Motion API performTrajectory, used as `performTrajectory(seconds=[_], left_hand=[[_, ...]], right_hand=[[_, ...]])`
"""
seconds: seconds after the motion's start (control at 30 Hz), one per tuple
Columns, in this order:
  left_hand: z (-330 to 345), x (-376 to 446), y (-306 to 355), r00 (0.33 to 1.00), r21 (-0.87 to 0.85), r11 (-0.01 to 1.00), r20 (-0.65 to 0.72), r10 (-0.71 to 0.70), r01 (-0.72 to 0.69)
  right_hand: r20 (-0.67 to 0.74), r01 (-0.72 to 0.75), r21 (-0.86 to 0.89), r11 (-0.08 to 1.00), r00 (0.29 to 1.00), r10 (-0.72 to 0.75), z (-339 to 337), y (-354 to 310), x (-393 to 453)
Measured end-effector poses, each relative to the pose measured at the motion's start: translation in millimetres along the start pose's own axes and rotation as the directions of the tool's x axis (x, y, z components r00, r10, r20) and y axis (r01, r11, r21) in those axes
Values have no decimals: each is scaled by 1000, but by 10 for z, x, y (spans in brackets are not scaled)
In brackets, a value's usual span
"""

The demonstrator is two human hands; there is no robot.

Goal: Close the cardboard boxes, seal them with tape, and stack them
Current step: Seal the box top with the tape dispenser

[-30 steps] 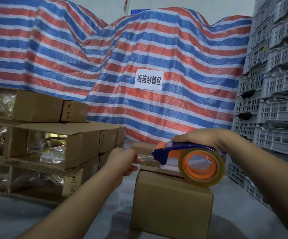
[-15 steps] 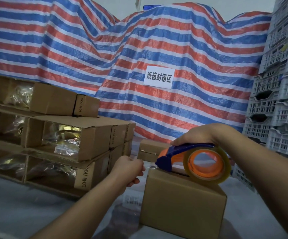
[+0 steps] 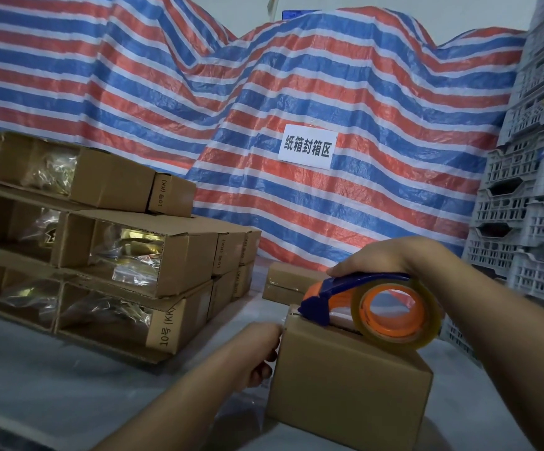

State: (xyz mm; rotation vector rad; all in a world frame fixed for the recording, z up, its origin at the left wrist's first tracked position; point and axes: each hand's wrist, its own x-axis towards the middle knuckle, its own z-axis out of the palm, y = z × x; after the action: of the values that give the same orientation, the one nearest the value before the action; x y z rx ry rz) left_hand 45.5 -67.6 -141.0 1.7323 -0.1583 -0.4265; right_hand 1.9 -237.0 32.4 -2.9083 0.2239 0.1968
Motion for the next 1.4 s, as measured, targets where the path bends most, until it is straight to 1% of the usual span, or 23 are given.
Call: performTrajectory(seconds=[0.03, 0.07, 0.1, 0.13, 0.2, 0.23, 0.27, 0.33, 0.43, 0.57, 0.6, 0.67, 0.7, 0.73, 0.8, 0.83, 1.0, 1.13, 1.23, 1.3, 1.4], left_hand=[[-7, 16, -15, 999, 54, 998, -36, -15, 17], [-28, 22, -19, 993, 124, 992, -113, -16, 30], [-64, 29, -11, 978, 167, 986, -206, 27, 8], [-111, 52, 7, 958, 161, 984, -264, 114, -72], [-199, 54, 82, 916, 120, 953, -263, 302, -279], [-222, 15, 140, 902, 140, 930, -232, 365, -340], [-229, -24, 191, 896, 181, 913, -195, 398, -366], [-183, -63, 294, 912, 230, 906, -126, 391, -356], [-81, -59, 350, 938, 218, 920, -46, 344, -326], [-23, -31, 281, 954, 180, 941, -39, 297, -286], [-26, -19, 263, 957, 173, 945, -40, 289, -278], [-39, -8, 246, 955, 179, 943, -46, 293, -281], [-46, -6, 250, 952, 192, 938, -47, 304, -290], [-53, 3, 262, 948, 211, 931, -49, 315, -298], [-67, 9, 289, 942, 250, 919, -61, 330, -306], [-74, 1, 305, 940, 261, 914, -60, 335, -309], [-63, -6, 335, 937, 312, 896, -45, 346, -316], [-61, -30, 344, 937, 338, 889, -55, 346, -308], [-61, -18, 332, 939, 351, 887, -56, 339, -299], [-59, 0, 316, 944, 341, 894, -54, 326, -290], [-68, 24, 309, 951, 327, 905, -57, 305, -271]], right_hand=[[3, 8, -17, 1000, 1000, -8, -1, -6, -5], [7, 14, -32, 999, 1000, -14, 0, -9, -9], [11, 22, -47, 999, 1000, -21, -1, -9, -8], [13, 21, -52, 998, 1000, -20, -3, -5, -1], [4, -2, -20, 1000, 1000, 2, 0, 6, 7], [5, 0, -14, 1000, 1000, 0, -2, 9, 10], [9, 7, -16, 1000, 1000, -7, -4, 13, 16], [4, 27, -29, 999, 1000, -27, -1, 5, 5], [16, 23, -9, 1000, 1000, -23, 3, 10, -6], [19, 67, -34, 997, 998, -66, -2, 21, 20], [18, 73, 0, 997, 997, -73, 22, 24, 41], [6, 59, 205, 977, 998, -62, 64, 46, 87], [16, 43, 270, 962, 999, -49, 67, 50, 95], [34, 12, 256, 967, 999, -22, 44, 59, 91], [72, -65, 111, 992, 996, 57, -13, 30, 43], [79, -86, 72, 994, 994, 80, -47, 20, 26], [60, -97, 62, 993, 994, 93, -106, 113, -68], [80, -151, 107, 983, 986, 143, -191, 401, -243], [94, -177, 204, 963, 982, 161, -214, 725, -388], [89, -167, 248, 954, 985, 150, -198, 926, -467], [47, -183, 235, 955, 983, 177, -123, 1150, -528]])
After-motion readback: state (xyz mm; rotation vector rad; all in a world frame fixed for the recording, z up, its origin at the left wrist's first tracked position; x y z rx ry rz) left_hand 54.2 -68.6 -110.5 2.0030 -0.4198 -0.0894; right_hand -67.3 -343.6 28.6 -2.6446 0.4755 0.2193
